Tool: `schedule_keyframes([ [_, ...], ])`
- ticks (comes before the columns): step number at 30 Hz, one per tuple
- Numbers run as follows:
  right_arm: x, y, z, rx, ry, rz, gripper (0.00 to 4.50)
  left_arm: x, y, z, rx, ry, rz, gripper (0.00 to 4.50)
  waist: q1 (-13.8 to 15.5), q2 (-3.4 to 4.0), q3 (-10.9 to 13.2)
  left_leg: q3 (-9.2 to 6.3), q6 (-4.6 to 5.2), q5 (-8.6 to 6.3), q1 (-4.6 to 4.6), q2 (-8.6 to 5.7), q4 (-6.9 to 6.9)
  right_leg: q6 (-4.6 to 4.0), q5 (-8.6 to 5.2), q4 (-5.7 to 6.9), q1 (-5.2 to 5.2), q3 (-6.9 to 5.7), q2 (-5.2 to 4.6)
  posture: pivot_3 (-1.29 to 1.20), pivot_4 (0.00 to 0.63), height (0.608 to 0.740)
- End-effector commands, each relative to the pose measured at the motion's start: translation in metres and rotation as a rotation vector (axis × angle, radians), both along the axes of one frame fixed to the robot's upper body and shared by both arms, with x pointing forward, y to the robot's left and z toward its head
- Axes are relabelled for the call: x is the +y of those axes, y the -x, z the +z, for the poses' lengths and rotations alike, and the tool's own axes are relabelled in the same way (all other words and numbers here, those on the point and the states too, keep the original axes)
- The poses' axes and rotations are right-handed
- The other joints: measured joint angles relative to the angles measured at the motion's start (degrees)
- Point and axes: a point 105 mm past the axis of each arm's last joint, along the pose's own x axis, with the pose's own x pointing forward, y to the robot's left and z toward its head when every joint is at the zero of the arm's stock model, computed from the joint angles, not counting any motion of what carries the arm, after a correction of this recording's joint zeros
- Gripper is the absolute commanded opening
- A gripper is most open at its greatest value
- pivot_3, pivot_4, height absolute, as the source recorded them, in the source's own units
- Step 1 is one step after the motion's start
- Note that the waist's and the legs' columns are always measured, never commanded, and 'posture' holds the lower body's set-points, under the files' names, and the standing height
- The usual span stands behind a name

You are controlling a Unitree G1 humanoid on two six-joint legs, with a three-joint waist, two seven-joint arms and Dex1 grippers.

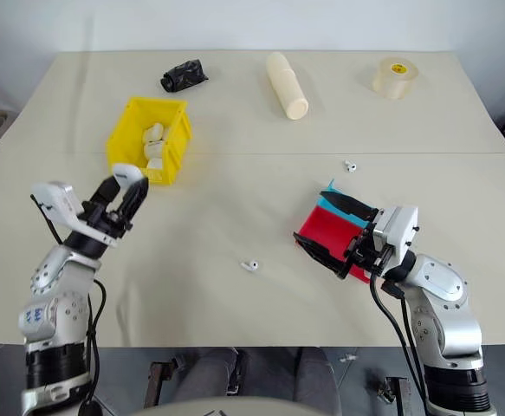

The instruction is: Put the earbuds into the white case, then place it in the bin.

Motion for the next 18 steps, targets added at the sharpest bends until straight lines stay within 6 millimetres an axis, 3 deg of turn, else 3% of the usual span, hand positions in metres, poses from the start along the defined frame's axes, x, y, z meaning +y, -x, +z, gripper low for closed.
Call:
schedule_keyframes([
  [1,0.004,0.003,0.014,-0.064,-0.004,-0.004,4.48,0.006,-0.019,0.024,-0.044,-0.043,0.048,2.8,-0.2,-0.01,0.0,0.02,0.0,0.0,0.01,-0.06,0.0,0.0,0.0,0.02,0.0,0.01,0.0,0.0,0.15,0.74],
  [8,0.006,-0.002,0.023,-0.091,0.001,-0.019,4.48,0.022,-0.075,0.035,0.06,-0.09,0.128,2.8,-0.6,-0.02,0.0,0.05,-0.01,0.0,0.01,-0.17,-0.03,0.0,0.0,0.08,-0.07,-0.01,0.06,0.0,0.15,0.74],
  [13,0.006,-0.002,0.023,-0.096,0.01,-0.036,4.48,0.024,-0.093,0.031,0.116,-0.143,0.109,2.8,-0.7,-0.02,0.0,0.08,-0.01,0.0,0.01,-0.18,-0.04,-0.01,0.0,0.1,-0.1,-0.01,0.06,0.0,0.15,0.74],
  [18,0.006,-0.001,0.021,-0.096,0.009,-0.06,4.5,0.018,-0.092,0.027,0.121,-0.147,0.042,4.44,-0.7,-0.02,0.0,0.07,-0.01,0.0,0.01,-0.17,-0.04,0.0,0.0,0.12,-0.1,-0.01,0.04,0.0,0.15,0.74],
])
